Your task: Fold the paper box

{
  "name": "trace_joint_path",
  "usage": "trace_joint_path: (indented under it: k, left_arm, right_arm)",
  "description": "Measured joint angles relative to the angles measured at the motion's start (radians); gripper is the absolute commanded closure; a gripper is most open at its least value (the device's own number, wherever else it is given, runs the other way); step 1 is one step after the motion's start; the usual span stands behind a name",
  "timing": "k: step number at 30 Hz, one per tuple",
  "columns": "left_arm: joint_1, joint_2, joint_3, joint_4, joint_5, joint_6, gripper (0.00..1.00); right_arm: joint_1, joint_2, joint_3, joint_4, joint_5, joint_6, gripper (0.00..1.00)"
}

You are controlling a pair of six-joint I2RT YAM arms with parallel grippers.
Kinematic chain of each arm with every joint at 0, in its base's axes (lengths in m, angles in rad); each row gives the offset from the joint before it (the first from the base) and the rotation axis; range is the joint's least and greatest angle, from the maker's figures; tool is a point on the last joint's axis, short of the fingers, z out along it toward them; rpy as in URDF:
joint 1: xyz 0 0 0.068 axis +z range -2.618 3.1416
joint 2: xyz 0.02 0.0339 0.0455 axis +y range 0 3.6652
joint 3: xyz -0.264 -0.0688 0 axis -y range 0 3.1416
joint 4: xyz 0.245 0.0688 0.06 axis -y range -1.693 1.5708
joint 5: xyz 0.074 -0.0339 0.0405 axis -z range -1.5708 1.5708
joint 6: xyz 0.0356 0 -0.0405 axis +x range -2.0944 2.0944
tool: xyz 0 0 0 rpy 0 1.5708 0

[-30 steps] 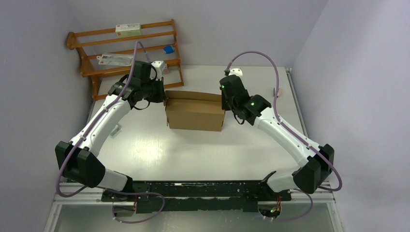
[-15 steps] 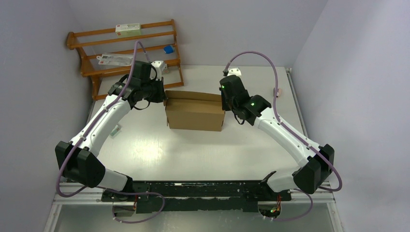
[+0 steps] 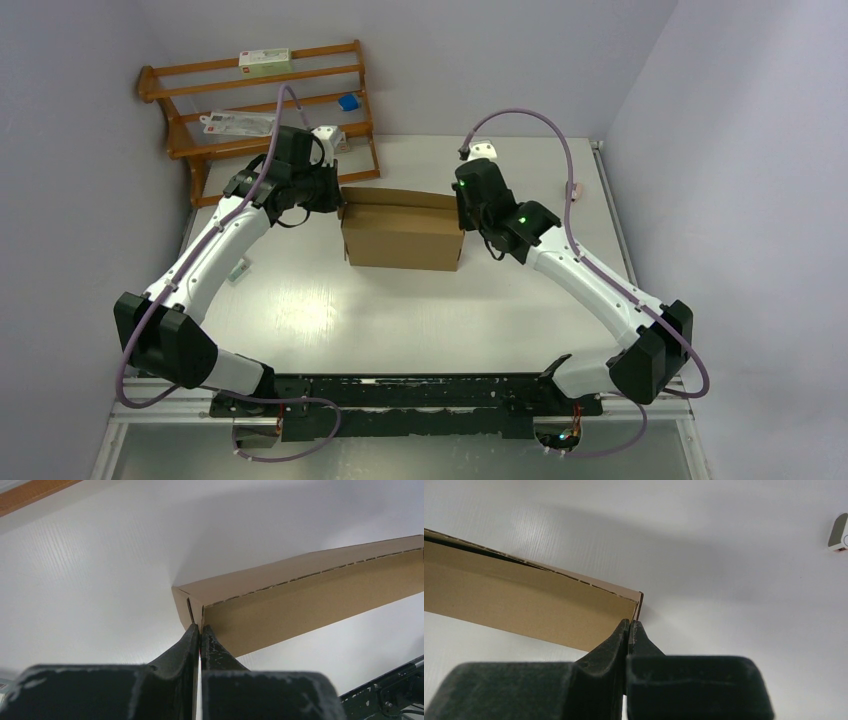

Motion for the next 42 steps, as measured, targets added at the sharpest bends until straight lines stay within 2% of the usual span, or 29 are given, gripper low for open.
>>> trace_joint_path:
  k: [11,28,42]
  left_arm:
    - [-0.002,-0.002,0.000,-0.003,-0.029,0.000,0.95]
    - [-0.014,-0.005,0.000,-0.006,-0.075,0.000,0.95]
    - [-0.022,-0.007,0.000,-0.006,-0.082,-0.001,0.95]
  right_arm:
    - [0.006,0.000,0.008,-0.012,-0.024,-0.014,1.00]
    - [0.006,0.008,0.032,-0.044,-0.043,0.088,1.00]
    - [0.006,0.014,0.037,-0.053,-0.021,0.058,1.00]
